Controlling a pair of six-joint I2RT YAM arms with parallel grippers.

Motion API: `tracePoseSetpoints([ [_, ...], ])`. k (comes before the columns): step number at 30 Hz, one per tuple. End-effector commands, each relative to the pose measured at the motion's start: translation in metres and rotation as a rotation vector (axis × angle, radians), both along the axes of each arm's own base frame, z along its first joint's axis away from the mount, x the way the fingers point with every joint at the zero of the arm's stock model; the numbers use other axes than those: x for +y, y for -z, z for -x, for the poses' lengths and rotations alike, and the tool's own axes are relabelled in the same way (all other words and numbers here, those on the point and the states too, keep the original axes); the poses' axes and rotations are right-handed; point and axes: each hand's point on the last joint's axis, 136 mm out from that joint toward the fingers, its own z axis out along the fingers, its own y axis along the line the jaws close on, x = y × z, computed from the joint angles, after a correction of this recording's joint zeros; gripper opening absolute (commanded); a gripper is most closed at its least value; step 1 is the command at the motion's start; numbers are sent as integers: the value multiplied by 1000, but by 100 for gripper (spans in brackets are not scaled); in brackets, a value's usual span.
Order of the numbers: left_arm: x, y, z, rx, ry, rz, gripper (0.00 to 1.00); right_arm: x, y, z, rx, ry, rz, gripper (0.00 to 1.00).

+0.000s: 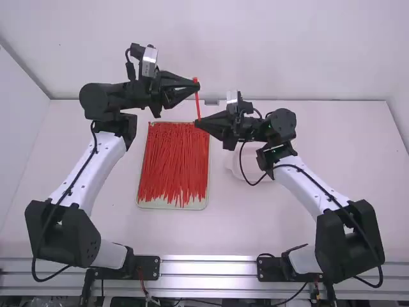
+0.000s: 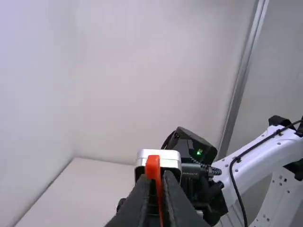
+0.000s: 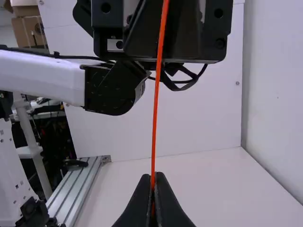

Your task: Fasten the cable tie

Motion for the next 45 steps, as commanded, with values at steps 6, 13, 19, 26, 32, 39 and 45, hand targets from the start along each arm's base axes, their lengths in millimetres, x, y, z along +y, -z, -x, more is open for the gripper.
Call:
tracePoseSetpoints([
  [6, 1, -4, 4, 3, 2, 2, 2, -1, -12, -1, -31, 4, -15, 0],
  [13, 0, 0, 5, 23, 18, -16, 2, -2, -12, -2, -30, 6, -14, 12],
  [19, -1, 8, -3, 58, 5, -30, 2, -3, -8, 3, -27, -28, 5, 98],
  [26, 4, 12, -11, 98, -17, -31, 2, -6, -3, 12, -41, -84, 33, 98],
  [32, 8, 2, -16, 106, -39, -42, 2, -18, 6, 41, -322, -232, 73, 98],
  [39, 5, -7, -40, 198, -85, -92, 2, -30, 12, 42, -320, -268, 104, 98],
  [45, 6, -4, -69, 322, -102, -109, 2, -37, 14, 36, -360, -237, 102, 98],
])
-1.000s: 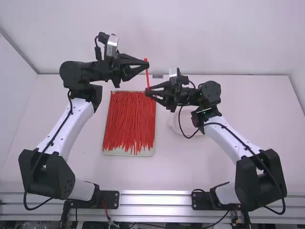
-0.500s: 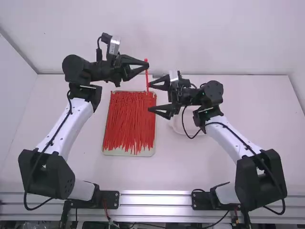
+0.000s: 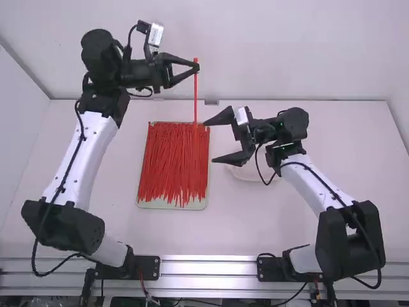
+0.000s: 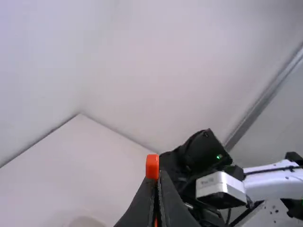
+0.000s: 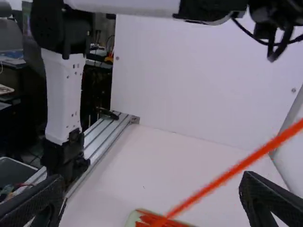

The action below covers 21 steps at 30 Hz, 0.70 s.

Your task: Fasten the cable tie

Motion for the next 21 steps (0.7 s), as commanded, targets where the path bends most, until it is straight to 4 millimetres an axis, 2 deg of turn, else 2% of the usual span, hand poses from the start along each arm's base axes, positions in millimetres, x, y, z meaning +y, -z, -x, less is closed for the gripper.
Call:
tracePoseSetpoints([
  [1, 1, 1, -17, -3, -9, -5, 2, -5, -6, -2, -81, 2, -13, 98],
  [7, -4, 22, -45, 187, 14, 19, 2, -13, -6, -9, -100, 31, -17, 98],
  [8, -4, 22, -45, 187, 14, 19, 2, -13, -6, -9, -100, 31, -17, 98],
  [10, 2, 34, -60, 286, -17, 35, 2, -13, -7, -11, -113, 42, -24, 98],
  [14, 9, 48, -74, 392, -37, 53, 2, -14, -1, -10, -264, 38, -58, 98],
  [21, 7, 55, -75, 480, -31, 66, 2, -14, 11, -8, -573, 42, -133, 98],
])
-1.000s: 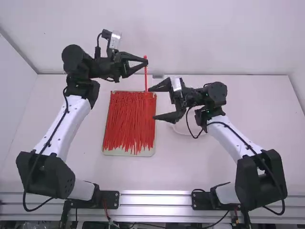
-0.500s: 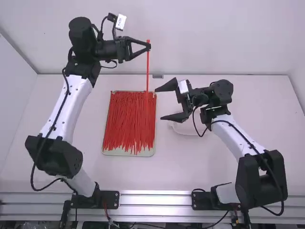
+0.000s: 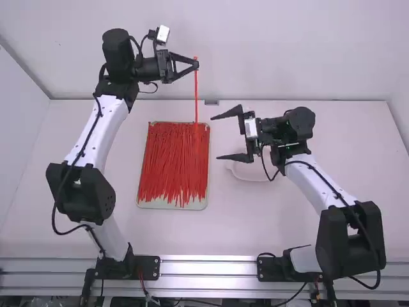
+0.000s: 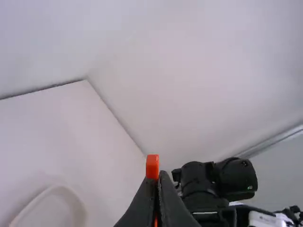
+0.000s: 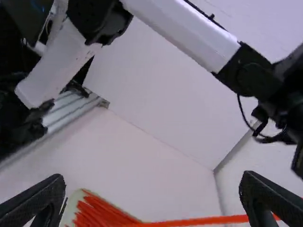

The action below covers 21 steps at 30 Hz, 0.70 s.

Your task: Fasten the cable tie

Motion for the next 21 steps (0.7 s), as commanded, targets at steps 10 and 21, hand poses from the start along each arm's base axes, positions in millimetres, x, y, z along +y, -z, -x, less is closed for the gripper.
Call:
tracePoseSetpoints([
  [10, -5, -3, 14, 254, 64, 55, 2, -1, 34, 9, -671, -1, -145, 98],
  [21, -4, 24, 11, 410, 28, 42, 2, 8, 46, 20, -902, -30, -212, 98],
])
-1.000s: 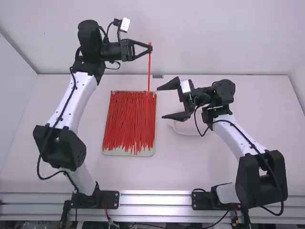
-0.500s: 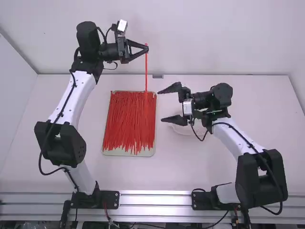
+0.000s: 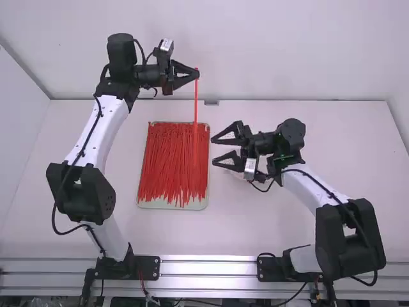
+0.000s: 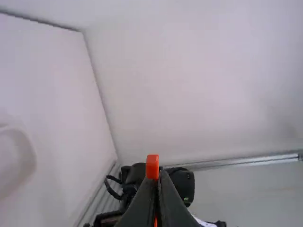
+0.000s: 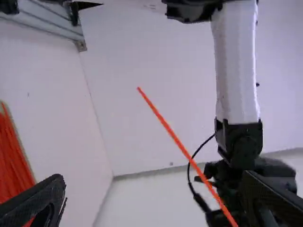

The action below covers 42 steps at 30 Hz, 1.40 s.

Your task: Fasten the cable tie

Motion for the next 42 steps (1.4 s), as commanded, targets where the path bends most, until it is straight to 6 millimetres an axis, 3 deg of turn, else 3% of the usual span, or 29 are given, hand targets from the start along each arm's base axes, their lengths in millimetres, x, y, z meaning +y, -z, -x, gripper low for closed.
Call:
tracePoseSetpoints([
  [1, -3, 5, 3, 1, 11, -4, 2, 3, 2, 7, -96, -26, -20, 98],
  [7, -6, 20, 1, 52, 4, -7, 2, 11, -3, 1, -104, 21, -41, 100],
  [13, -5, 37, 1, 109, -4, -9, 2, 18, -8, 5, -118, 19, -56, 73],
  [15, -5, 41, -1, 122, -13, -13, 2, 17, -9, 3, -119, 32, -59, 70],
  [25, -4, 43, -5, 173, -41, -7, 2, 19, -11, -3, -121, 65, -70, 65],
  [35, -31, 26, 2, 107, 11, 21, 2, 22, -13, -1, -140, 64, -79, 59],
  [42, -29, 28, 2, 111, 8, 16, 2, 18, -13, -4, -143, 75, -79, 33],
])
